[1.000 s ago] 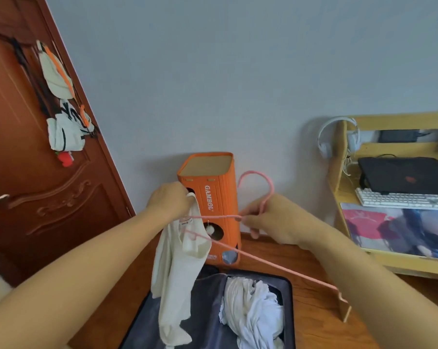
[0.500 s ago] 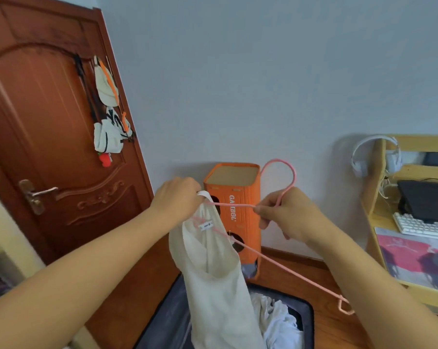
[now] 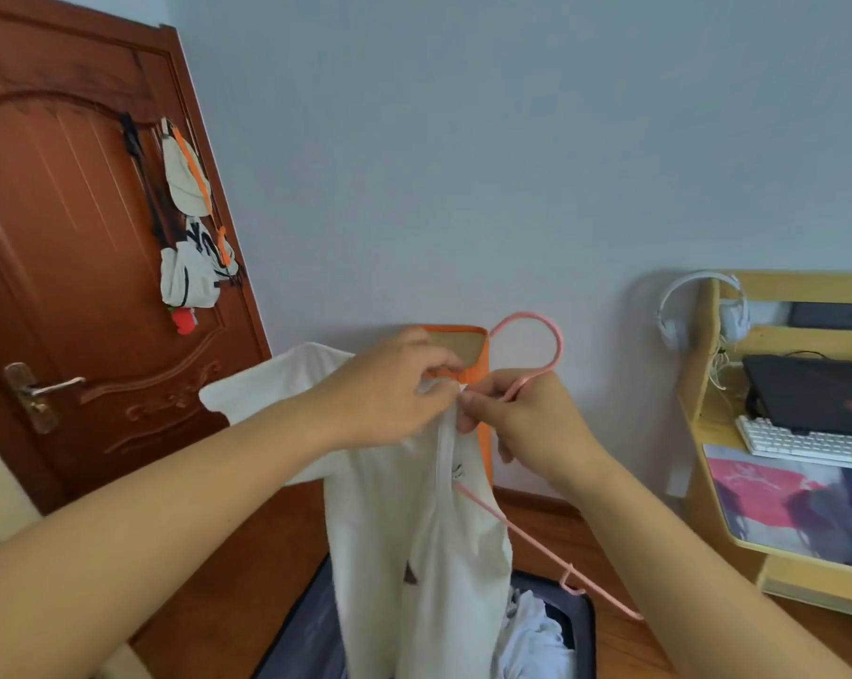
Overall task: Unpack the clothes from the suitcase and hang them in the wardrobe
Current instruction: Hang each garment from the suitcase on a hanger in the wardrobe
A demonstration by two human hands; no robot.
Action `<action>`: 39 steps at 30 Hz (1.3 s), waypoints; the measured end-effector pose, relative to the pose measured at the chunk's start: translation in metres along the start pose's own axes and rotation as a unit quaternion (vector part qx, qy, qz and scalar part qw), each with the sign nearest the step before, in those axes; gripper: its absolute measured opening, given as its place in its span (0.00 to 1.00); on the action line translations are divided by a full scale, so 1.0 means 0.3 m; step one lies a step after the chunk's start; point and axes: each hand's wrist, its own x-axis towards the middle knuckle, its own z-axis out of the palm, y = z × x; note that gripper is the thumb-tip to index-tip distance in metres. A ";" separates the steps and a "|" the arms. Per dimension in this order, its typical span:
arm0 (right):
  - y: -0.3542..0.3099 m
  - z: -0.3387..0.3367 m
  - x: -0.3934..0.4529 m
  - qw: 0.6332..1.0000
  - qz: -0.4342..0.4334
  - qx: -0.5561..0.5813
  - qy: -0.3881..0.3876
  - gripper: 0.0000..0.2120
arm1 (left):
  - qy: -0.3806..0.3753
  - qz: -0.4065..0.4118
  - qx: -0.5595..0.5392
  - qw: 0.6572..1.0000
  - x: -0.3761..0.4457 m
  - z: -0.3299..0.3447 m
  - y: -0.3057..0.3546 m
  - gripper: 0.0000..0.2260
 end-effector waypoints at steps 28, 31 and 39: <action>0.396 -0.181 0.067 0.823 -0.332 -0.461 -0.005 0.14 | 0.076 0.029 0.225 0.971 -0.303 -0.167 -0.473 0.29; 0.249 -0.102 0.098 0.873 -0.353 -0.329 0.064 0.10 | 0.116 -0.046 0.172 0.977 -0.299 -0.122 -0.478 0.32; 0.141 0.075 0.176 0.855 -0.217 -0.457 -0.116 0.15 | 0.173 -0.082 0.070 0.979 -0.282 -0.125 -0.433 0.28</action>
